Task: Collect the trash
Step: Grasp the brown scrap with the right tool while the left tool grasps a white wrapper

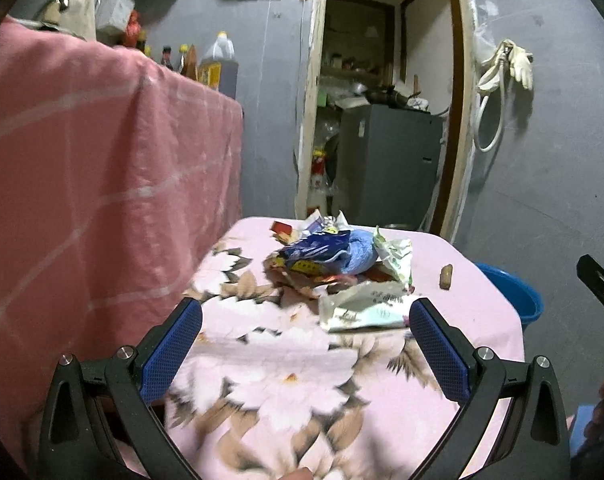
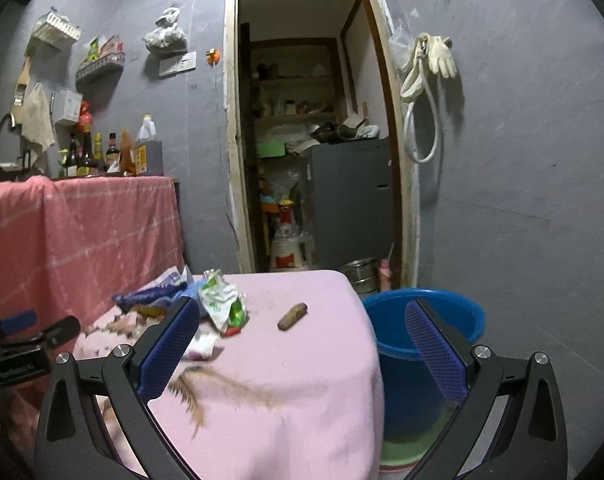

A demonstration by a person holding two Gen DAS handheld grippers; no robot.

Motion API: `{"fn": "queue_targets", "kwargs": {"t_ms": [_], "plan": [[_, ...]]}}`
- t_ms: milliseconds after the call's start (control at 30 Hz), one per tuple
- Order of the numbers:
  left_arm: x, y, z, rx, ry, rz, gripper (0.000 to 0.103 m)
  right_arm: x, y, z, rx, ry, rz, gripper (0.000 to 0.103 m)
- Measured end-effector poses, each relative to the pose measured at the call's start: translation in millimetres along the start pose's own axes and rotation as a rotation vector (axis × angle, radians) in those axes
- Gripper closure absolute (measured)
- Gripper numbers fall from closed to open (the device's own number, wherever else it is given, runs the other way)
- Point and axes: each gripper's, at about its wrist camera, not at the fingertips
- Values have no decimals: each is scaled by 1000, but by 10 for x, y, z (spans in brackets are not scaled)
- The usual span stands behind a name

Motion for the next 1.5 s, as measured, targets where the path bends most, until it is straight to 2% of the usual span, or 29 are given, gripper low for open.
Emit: {"fn": "queue_targets", "kwargs": {"t_ms": [167,233,300,367,400,467,600,767,1033,1133,1167,1233,1267,1333,1500], "plan": [[-14,-351,-100,-88,45,17,3,15,-401,-97,-45,32,-35,0],[-15,-474,-110,-127,55,31,11,3,-563,-98,-72,43,-56,0],[-36,-605,-102,-185,65,55,25,-1,-715,-90,-104,46,-79,0],[-51,-716,-84,-232,78,77,33,4,-887,-69,-145,48,-95,2],[-52,-775,-75,-255,87,95,35,9,-968,-62,-170,48,-97,5],[-62,-859,-64,-289,93,123,38,4,-1142,-39,-225,56,-107,22],[-61,-976,-75,-340,96,154,52,-24,-1527,7,-356,66,-129,33],[-139,-1075,-101,-393,118,202,54,-103,-1886,49,-473,103,-128,51],[-229,-1155,-106,-406,162,234,59,-143,-2258,139,-591,129,-127,58],[-261,-1167,-121,-406,166,249,70,-172,-2342,197,-622,135,-133,63],[-263,-1185,-118,-411,170,265,79,-177,-2357,214,-631,135,-134,65],[-272,-1192,-109,-417,168,271,80,-178,-2362,233,-629,138,-127,68],[-270,-1177,-111,-414,165,279,84,-173,-2360,229,-628,138,-122,73],[-240,-1169,-107,-419,158,288,97,-158,-2355,229,-626,126,-122,77],[-141,-1082,-75,-408,134,326,103,-117,-2334,223,-632,91,-155,88]]}}
Point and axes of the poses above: each gripper's, at about its wrist camera, not at the fingertips, and y roughly against the way its jaws point, x to its right, z to its underside, and after that the axes turned 5 degrees about z, right-handed
